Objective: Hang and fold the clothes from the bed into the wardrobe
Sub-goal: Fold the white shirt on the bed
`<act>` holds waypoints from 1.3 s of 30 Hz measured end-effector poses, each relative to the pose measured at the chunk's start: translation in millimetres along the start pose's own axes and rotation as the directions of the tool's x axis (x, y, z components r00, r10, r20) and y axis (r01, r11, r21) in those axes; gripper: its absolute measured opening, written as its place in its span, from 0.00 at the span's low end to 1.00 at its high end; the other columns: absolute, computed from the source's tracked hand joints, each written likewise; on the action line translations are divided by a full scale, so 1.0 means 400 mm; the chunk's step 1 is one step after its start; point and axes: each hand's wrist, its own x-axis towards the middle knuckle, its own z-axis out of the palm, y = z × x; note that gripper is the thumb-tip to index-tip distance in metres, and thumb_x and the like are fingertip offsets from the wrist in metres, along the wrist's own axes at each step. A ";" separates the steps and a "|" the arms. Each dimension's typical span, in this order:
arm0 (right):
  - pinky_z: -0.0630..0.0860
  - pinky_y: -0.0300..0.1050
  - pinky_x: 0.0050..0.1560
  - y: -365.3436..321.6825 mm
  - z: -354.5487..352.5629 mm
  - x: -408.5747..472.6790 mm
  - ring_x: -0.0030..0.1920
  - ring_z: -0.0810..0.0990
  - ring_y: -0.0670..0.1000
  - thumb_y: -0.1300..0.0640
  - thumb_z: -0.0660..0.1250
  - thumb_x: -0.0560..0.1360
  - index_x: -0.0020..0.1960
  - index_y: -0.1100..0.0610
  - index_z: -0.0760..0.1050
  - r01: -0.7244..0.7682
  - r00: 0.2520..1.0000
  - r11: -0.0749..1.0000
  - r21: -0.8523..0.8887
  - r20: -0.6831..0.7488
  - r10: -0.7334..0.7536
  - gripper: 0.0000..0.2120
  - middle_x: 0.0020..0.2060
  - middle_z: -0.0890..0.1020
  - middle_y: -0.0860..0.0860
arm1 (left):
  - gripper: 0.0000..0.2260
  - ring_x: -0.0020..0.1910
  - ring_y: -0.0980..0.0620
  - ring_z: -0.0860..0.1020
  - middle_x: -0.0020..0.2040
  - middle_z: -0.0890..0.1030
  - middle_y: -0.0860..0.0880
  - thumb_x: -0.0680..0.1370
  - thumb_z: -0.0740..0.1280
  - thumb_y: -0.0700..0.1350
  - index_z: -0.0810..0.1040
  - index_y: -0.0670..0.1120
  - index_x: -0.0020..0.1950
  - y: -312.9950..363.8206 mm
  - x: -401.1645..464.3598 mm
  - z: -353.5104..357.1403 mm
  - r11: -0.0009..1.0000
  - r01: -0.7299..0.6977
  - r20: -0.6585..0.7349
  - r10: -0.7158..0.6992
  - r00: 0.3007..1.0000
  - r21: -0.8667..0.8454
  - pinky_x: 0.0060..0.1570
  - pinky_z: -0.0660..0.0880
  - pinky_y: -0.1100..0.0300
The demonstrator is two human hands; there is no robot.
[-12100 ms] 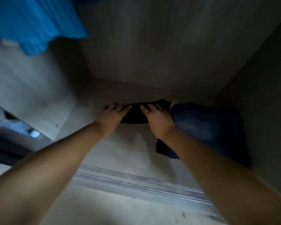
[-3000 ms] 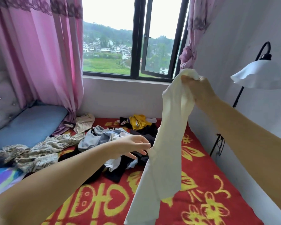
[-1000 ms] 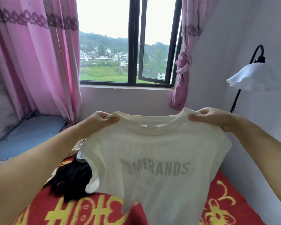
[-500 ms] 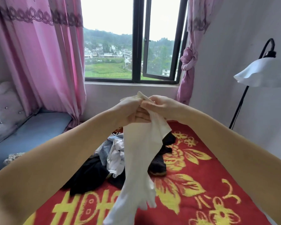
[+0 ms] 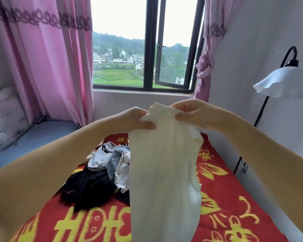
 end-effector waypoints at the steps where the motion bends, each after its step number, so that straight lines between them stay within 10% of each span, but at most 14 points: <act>1: 0.79 0.42 0.49 0.006 -0.016 -0.007 0.47 0.81 0.50 0.70 0.60 0.78 0.61 0.66 0.75 -0.018 1.000 0.999 -0.035 0.007 0.018 0.13 0.49 0.81 0.56 | 0.06 0.43 0.52 0.81 0.44 0.83 0.50 0.75 0.72 0.47 0.80 0.46 0.48 0.000 0.002 0.003 1.000 -0.009 -0.021 0.009 1.000 0.000 0.39 0.78 0.66; 8: 0.73 0.46 0.44 0.124 -0.057 -0.095 0.40 0.77 0.48 0.68 0.61 0.72 0.44 0.57 0.79 -0.304 0.948 0.842 -0.445 -0.054 0.314 0.10 0.38 0.80 0.48 | 0.08 0.47 0.45 0.81 0.48 0.81 0.45 0.75 0.71 0.45 0.78 0.43 0.51 0.053 0.051 0.039 0.995 -0.058 0.112 0.049 0.993 0.084 0.49 0.78 0.51; 14: 0.67 0.42 0.37 0.174 -0.074 -0.163 0.34 0.69 0.47 0.66 0.57 0.80 0.42 0.63 0.72 -0.229 0.932 0.939 -0.255 -0.337 0.136 0.09 0.34 0.72 0.51 | 0.14 0.48 0.46 0.83 0.51 0.83 0.44 0.73 0.73 0.44 0.78 0.42 0.57 0.092 0.075 0.062 1.000 -0.009 0.264 0.016 0.964 -0.027 0.50 0.80 0.50; 21: 0.61 0.32 0.25 0.126 -0.186 -0.212 0.27 0.64 0.44 0.52 0.66 0.77 0.44 0.56 0.78 -0.137 0.984 0.980 -0.144 -0.135 0.117 0.08 0.28 0.71 0.45 | 0.11 0.41 0.53 0.84 0.46 0.86 0.48 0.67 0.77 0.50 0.85 0.48 0.47 0.121 0.118 -0.026 0.977 0.105 0.442 -0.012 0.897 -0.185 0.37 0.79 0.65; 26: 0.72 0.35 0.26 0.244 -0.260 -0.112 0.28 0.78 0.47 0.57 0.66 0.79 0.49 0.59 0.77 -0.409 0.877 0.873 -0.267 -0.378 0.296 0.05 0.37 0.79 0.51 | 0.06 0.32 0.55 0.77 0.35 0.79 0.51 0.74 0.72 0.46 0.79 0.46 0.40 0.097 0.329 0.058 0.902 0.120 0.150 -0.198 0.969 0.414 0.31 0.74 0.63; 32: 0.82 0.50 0.40 0.355 -0.350 -0.057 0.35 0.83 0.55 0.63 0.58 0.80 0.46 0.58 0.74 -0.432 0.636 0.885 -0.172 -0.754 0.164 0.08 0.41 0.80 0.56 | 0.08 0.37 0.49 0.73 0.40 0.77 0.46 0.78 0.66 0.44 0.79 0.40 0.45 0.082 0.494 0.175 0.888 0.178 -0.341 -0.026 0.940 0.423 0.34 0.67 0.59; 39: 0.81 0.46 0.38 0.282 -0.376 -0.142 0.34 0.81 0.51 0.64 0.58 0.78 0.48 0.59 0.75 -0.373 0.620 0.861 -0.347 -0.783 -0.047 0.08 0.39 0.79 0.53 | 0.08 0.48 0.43 0.78 0.47 0.81 0.44 0.78 0.65 0.46 0.82 0.46 0.49 0.135 0.463 0.197 0.926 0.064 -0.494 0.139 0.858 0.372 0.42 0.73 0.54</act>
